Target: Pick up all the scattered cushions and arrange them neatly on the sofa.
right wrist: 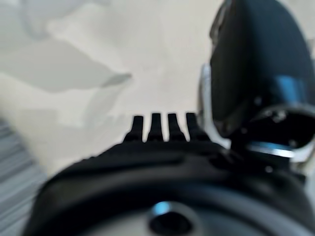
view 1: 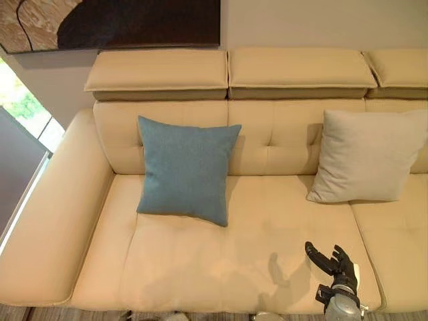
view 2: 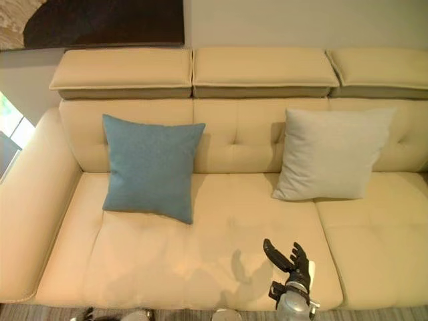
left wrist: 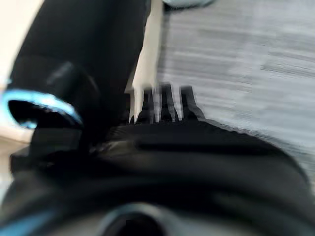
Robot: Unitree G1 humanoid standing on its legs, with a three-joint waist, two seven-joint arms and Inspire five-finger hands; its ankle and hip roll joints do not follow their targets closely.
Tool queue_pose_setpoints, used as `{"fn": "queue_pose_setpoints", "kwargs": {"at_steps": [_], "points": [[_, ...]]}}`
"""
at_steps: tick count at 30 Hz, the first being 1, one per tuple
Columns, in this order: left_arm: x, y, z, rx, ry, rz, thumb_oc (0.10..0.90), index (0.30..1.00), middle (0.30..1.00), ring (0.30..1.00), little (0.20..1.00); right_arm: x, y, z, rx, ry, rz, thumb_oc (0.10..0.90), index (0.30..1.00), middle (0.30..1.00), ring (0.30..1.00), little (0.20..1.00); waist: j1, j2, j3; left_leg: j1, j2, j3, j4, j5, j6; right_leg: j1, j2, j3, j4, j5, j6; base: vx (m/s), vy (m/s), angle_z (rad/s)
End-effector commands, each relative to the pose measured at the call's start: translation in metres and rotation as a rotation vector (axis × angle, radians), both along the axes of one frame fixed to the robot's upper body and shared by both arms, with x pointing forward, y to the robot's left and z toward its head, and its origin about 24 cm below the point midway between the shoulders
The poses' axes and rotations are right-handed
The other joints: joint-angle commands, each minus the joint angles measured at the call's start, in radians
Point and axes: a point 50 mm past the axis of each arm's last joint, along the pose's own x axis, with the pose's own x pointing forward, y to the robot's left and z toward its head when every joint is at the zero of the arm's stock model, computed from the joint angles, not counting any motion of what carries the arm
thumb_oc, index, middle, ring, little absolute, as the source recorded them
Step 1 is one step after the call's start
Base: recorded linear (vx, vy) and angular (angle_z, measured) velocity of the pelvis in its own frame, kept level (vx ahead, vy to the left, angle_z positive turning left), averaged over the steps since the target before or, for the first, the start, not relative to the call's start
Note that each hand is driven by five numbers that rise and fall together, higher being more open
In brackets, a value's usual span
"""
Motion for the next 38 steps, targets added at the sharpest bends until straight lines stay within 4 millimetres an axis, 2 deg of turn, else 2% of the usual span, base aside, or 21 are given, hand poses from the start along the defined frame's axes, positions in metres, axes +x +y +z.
{"fn": "queue_pose_setpoints", "kwargs": {"at_steps": [1,2,4,6,7,10,12,13,15,16,18,19,22,28,30,33,38], "points": [[0.006,-0.011,-0.002,0.011,0.045,-0.249,0.8,0.9,0.9,0.9,0.9,0.033,-0.009,0.014,-0.216,0.039,0.179,0.8,0.9,0.9,0.9,0.9,-0.006,0.004,-0.002,0.22,-0.016,-0.014,-0.236,-0.136,0.045,-0.09,0.07,0.034,0.1,-0.079,0.033,-0.33,0.27,0.04],[0.009,-0.012,-0.002,0.006,0.046,-0.278,0.8,0.9,0.9,0.9,0.9,0.031,-0.007,0.006,-0.243,0.106,0.218,0.8,0.9,0.9,0.9,0.9,-0.011,0.003,0.006,0.218,-0.032,-0.006,-0.263,-0.144,0.055,-0.127,0.046,0.023,0.123,-0.047,0.047,-0.29,0.246,0.28],[0.009,-0.015,-0.004,0.005,0.081,-0.344,0.8,0.9,0.9,0.9,0.9,0.026,0.003,-0.011,-0.234,0.221,0.273,0.8,0.9,0.9,0.9,0.9,-0.006,0.006,0.007,0.232,-0.06,-0.011,-0.346,-0.156,0.072,-0.144,0.017,0.008,0.116,-0.036,0.063,-0.25,0.23,0.44],[0.011,-0.014,-0.003,0.017,0.092,-0.375,0.8,0.9,0.9,0.9,0.9,0.025,0.008,-0.016,-0.21,0.245,0.28,0.8,0.9,0.9,0.9,0.9,-0.002,0.004,0.013,0.237,-0.072,-0.009,-0.373,-0.147,0.081,-0.154,0.0,-0.002,0.118,-0.022,0.069,-0.19,0.179,0.16],[0.014,-0.011,-0.003,0.02,0.11,-0.389,0.8,0.9,0.9,0.9,0.9,0.014,0.02,-0.032,-0.179,0.347,0.318,0.8,0.9,0.9,0.9,0.9,0.01,-0.004,0.017,0.237,-0.082,-0.005,-0.389,-0.135,0.088,-0.144,-0.02,-0.027,0.102,-0.007,0.078,-0.2,0.175,0.07],[0.017,-0.007,-0.002,0.031,0.119,-0.409,0.8,0.9,0.9,0.9,0.9,0.007,0.031,-0.042,-0.167,0.429,0.377,0.8,0.9,0.9,0.9,0.9,0.02,-0.003,0.033,0.227,-0.088,0.003,-0.387,-0.121,0.099,-0.154,-0.038,-0.059,0.115,0.014,0.085,-0.19,0.12,-0.05],[0.021,-0.002,0.0,0.063,0.136,-0.469,0.8,0.9,0.9,0.9,0.9,-0.001,0.034,-0.049,-0.179,0.49,0.4,0.8,0.9,0.9,0.9,0.9,0.034,0.005,0.049,0.202,-0.088,0.015,-0.372,-0.107,0.112,-0.13,-0.041,-0.089,0.175,-0.029,0.08,-0.32,0.136,-0.16],[0.02,0.007,0.002,0.097,0.167,-0.5,0.8,0.9,0.9,0.9,0.9,-0.01,0.034,-0.054,-0.187,0.539,0.408,0.8,0.9,0.9,0.9,0.9,0.051,0.014,0.046,0.177,-0.086,0.02,-0.373,-0.085,0.123,-0.091,-0.028,-0.083,0.277,-0.086,0.06,-0.33,0.118,-0.27],[0.015,0.013,0.003,0.123,0.192,-0.506,0.8,0.9,0.9,0.9,0.9,-0.02,0.031,-0.059,-0.184,0.575,0.388,0.8,0.9,0.9,0.9,0.9,0.07,0.019,0.029,0.151,-0.079,0.035,-0.374,-0.067,0.128,-0.04,-0.022,-0.076,0.324,-0.112,0.055,-0.22,0.038,-0.31],[0.012,0.016,0.003,0.132,0.211,-0.503,0.8,0.9,0.9,0.9,0.9,-0.029,0.029,-0.062,-0.169,0.61,0.355,0.8,0.9,0.9,0.9,0.9,0.081,0.012,0.017,0.139,-0.08,0.045,-0.376,-0.056,0.126,0.007,-0.017,-0.07,0.294,-0.113,0.058,-0.11,-0.041,-0.23],[0.009,0.019,0.003,0.129,0.209,-0.459,0.8,0.9,0.9,0.9,0.9,-0.042,0.032,-0.068,-0.133,0.658,0.343,0.8,0.9,0.9,0.9,0.9,0.09,-0.003,-0.004,0.131,-0.083,0.048,-0.391,-0.045,0.121,0.027,0.016,-0.046,0.232,-0.139,0.049,-0.04,-0.085,-0.33],[0.008,0.019,0.003,0.131,0.207,-0.435,0.8,0.9,0.9,0.9,0.9,-0.051,0.031,-0.071,-0.126,0.698,0.33,0.8,0.9,0.9,0.9,0.9,0.09,-0.011,-0.014,0.13,-0.086,0.047,-0.39,-0.046,0.118,0.049,0.027,-0.037,0.172,-0.152,0.057,-0.01,-0.114,-0.37],[0.008,0.012,0.002,0.118,0.186,-0.391,0.8,0.9,0.9,0.9,0.9,-0.062,0.03,-0.074,-0.175,0.778,0.388,0.8,0.9,0.9,0.9,0.9,0.089,-0.019,-0.04,0.141,-0.071,0.062,-0.431,-0.024,0.102,0.089,0.055,-0.03,0.044,-0.128,0.062,0.0,-0.144,-0.12],[0.017,-0.006,-0.001,0.08,0.147,-0.395,0.8,0.9,0.9,0.9,0.9,-0.056,0.034,-0.073,-0.141,0.732,0.36,0.8,0.9,0.9,0.9,0.9,0.085,-0.028,-0.046,0.169,-0.055,0.063,-0.469,-0.001,0.088,0.124,0.078,-0.028,-0.025,-0.112,0.053,-0.02,-0.099,-0.04],[0.026,-0.013,-0.001,0.07,0.121,-0.434,0.8,0.9,0.9,0.9,0.9,-0.054,0.037,-0.073,-0.139,0.719,0.374,0.8,0.9,0.9,0.9,0.9,0.084,-0.029,-0.047,0.182,-0.049,0.065,-0.481,0.006,0.082,0.138,0.085,-0.031,-0.046,-0.108,0.052,-0.01,-0.084,-0.03],[0.042,-0.017,0.001,0.068,0.085,-0.512,0.8,0.9,0.9,0.9,0.9,-0.053,0.04,-0.074,-0.149,0.725,0.407,0.8,0.9,0.9,0.9,0.9,0.077,-0.024,-0.046,0.202,-0.044,0.067,-0.492,0.012,0.075,0.154,0.093,-0.03,-0.068,-0.104,0.048,-0.02,-0.065,0.01],[0.045,-0.021,0.001,0.049,0.068,-0.52,0.8,0.9,0.9,0.9,0.9,-0.051,0.039,-0.073,-0.147,0.716,0.41,0.8,0.9,0.9,0.9,0.9,0.072,-0.019,-0.043,0.212,-0.04,0.069,-0.501,0.018,0.069,0.168,0.101,-0.029,-0.092,-0.098,0.046,0.0,-0.007,0.0]]}}
